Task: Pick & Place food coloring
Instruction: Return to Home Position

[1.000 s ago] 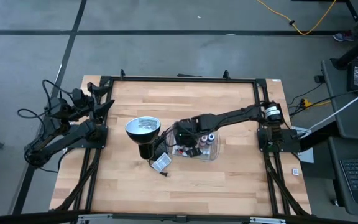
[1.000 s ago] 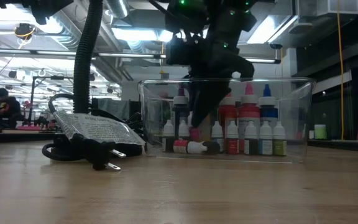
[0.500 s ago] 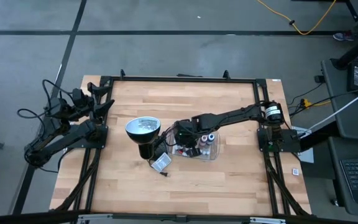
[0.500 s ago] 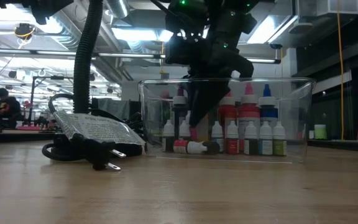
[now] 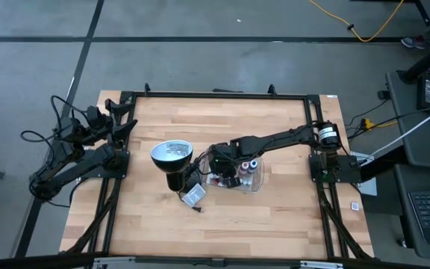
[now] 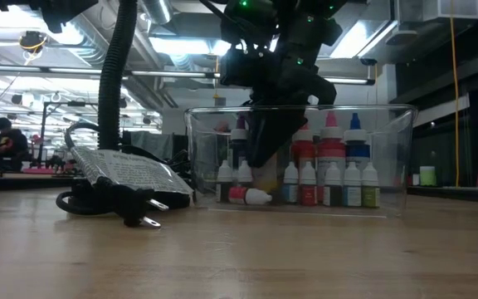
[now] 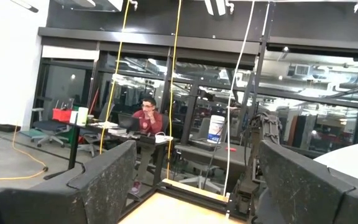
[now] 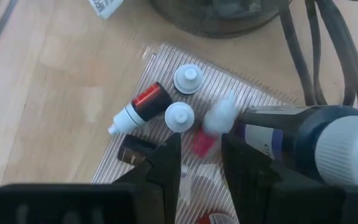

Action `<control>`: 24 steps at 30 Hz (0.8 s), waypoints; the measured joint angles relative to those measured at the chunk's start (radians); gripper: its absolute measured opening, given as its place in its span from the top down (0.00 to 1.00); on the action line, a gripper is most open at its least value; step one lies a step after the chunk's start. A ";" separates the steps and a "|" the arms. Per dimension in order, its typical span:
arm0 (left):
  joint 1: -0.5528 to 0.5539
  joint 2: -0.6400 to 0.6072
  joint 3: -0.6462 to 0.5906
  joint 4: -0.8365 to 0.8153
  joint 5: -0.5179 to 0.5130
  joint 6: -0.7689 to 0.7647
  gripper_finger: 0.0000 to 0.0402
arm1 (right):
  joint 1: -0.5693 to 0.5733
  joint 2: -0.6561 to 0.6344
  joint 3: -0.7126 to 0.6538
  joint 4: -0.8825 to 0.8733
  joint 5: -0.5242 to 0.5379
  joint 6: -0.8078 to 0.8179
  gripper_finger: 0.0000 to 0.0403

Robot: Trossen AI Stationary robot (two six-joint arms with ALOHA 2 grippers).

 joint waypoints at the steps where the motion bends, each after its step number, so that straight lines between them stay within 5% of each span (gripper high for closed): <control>1: 0.000 0.000 0.000 0.000 0.000 0.000 0.17 | 0.000 0.000 0.000 0.000 0.000 0.001 0.71; 17: 0.000 0.000 0.000 0.000 -0.001 -0.003 0.17 | 0.000 -0.016 0.003 -0.033 0.040 0.082 0.71; 24: 0.000 0.000 0.000 0.000 -0.001 -0.003 0.17 | -0.001 -0.046 0.115 -0.171 0.052 0.133 0.71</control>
